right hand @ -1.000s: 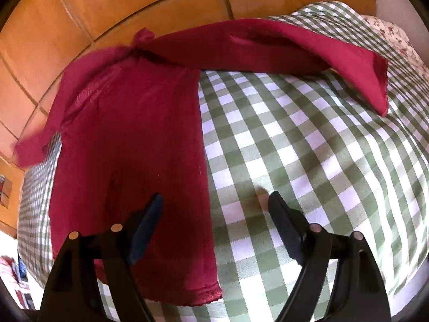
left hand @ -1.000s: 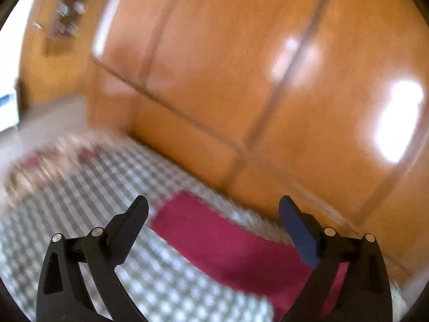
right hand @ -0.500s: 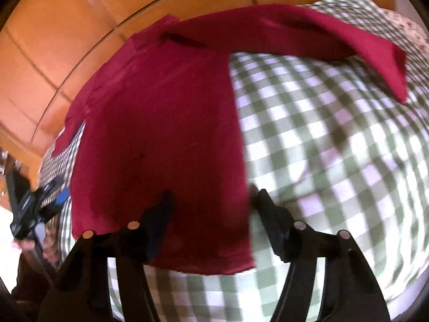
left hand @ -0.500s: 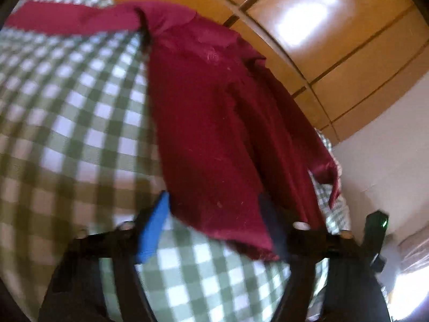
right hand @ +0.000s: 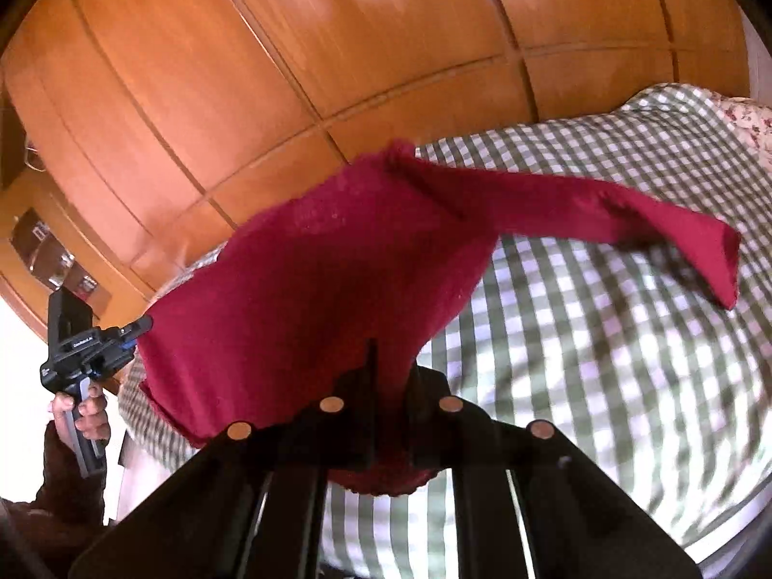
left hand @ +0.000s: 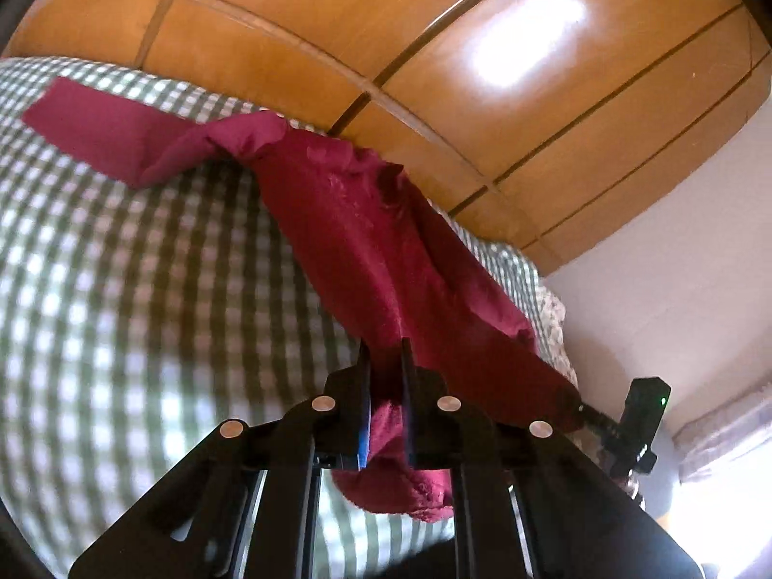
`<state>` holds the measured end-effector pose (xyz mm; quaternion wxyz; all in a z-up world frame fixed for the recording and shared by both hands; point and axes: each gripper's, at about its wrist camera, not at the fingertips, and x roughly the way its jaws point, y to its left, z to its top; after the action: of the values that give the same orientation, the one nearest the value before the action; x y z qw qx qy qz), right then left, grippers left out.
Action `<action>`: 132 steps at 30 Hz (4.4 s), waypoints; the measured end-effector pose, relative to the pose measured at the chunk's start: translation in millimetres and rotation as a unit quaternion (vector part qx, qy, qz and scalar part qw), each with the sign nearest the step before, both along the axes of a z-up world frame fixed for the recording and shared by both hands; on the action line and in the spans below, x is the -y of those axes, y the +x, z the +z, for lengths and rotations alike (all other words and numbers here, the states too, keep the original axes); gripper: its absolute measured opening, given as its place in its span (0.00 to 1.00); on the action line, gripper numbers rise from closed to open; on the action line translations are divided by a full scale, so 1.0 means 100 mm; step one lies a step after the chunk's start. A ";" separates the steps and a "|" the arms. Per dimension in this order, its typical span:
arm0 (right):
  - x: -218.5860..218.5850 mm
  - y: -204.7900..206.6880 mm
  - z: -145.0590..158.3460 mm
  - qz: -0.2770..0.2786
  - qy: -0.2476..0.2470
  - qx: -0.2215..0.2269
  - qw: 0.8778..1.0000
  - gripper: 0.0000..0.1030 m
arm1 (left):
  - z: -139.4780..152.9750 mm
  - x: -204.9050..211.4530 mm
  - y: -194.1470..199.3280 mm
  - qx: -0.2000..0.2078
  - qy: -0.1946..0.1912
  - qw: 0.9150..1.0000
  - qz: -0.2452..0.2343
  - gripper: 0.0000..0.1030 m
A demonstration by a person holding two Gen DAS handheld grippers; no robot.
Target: Fold small clothes
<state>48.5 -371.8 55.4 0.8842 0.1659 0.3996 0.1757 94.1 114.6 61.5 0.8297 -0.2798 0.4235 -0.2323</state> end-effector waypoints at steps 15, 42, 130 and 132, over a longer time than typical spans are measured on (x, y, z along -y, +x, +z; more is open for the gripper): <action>0.29 -0.52 -0.95 -0.070 -0.126 -0.128 0.981 0.52 | -1.23 -0.18 -0.96 -0.154 0.046 0.987 0.016 0.47; -1.67 0.01 -1.31 0.120 -0.165 -0.027 0.979 0.98 | -0.77 -2.38 0.95 -0.097 0.160 0.907 0.378 0.57; 1.49 0.60 0.04 -0.241 -0.306 0.072 0.918 0.69 | -1.24 1.05 0.27 0.050 0.302 0.949 0.071 0.87; 1.37 0.64 -0.09 -0.208 -0.313 0.066 0.924 0.71 | -1.25 1.06 0.27 0.050 0.302 0.949 0.071 0.87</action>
<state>112.9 -508.7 46.2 0.9322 -0.0518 0.3315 -0.1359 120.8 9.0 -63.5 0.9100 -0.0331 0.4105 -0.0474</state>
